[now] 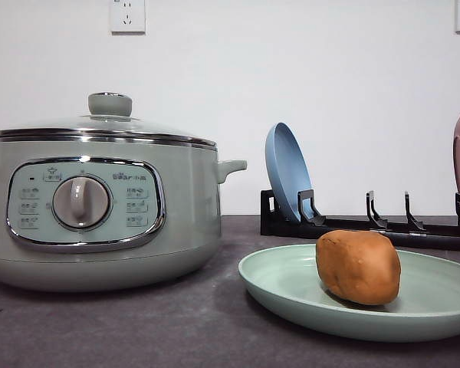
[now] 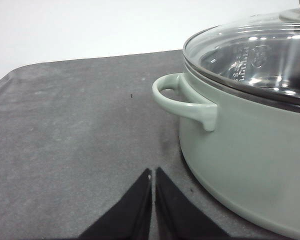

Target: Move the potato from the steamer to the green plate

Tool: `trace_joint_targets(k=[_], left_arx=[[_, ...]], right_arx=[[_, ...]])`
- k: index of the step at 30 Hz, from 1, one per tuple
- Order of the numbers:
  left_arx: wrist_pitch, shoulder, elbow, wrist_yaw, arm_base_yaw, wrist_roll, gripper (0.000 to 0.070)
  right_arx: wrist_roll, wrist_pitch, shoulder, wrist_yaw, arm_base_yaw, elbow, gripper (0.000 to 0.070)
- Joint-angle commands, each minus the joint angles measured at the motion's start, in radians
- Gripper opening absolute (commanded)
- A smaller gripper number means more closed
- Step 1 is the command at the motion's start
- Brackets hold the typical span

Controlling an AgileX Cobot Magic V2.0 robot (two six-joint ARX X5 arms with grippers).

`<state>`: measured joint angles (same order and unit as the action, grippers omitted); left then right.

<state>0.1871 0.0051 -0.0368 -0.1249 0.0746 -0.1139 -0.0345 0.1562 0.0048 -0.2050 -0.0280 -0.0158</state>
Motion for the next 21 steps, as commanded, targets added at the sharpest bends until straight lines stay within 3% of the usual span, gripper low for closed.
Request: trace_joint_targets(k=[1, 21], left_arx=[[0.018, -0.002, 0.012, 0.002, 0.003, 0.002, 0.0005], [0.018, -0.002, 0.012, 0.002, 0.003, 0.002, 0.0005]], right_arx=[[-0.01, 0.001, -0.001, 0.003, -0.002, 0.003, 0.0006], [-0.01, 0.001, -0.001, 0.003, -0.002, 0.003, 0.0006]])
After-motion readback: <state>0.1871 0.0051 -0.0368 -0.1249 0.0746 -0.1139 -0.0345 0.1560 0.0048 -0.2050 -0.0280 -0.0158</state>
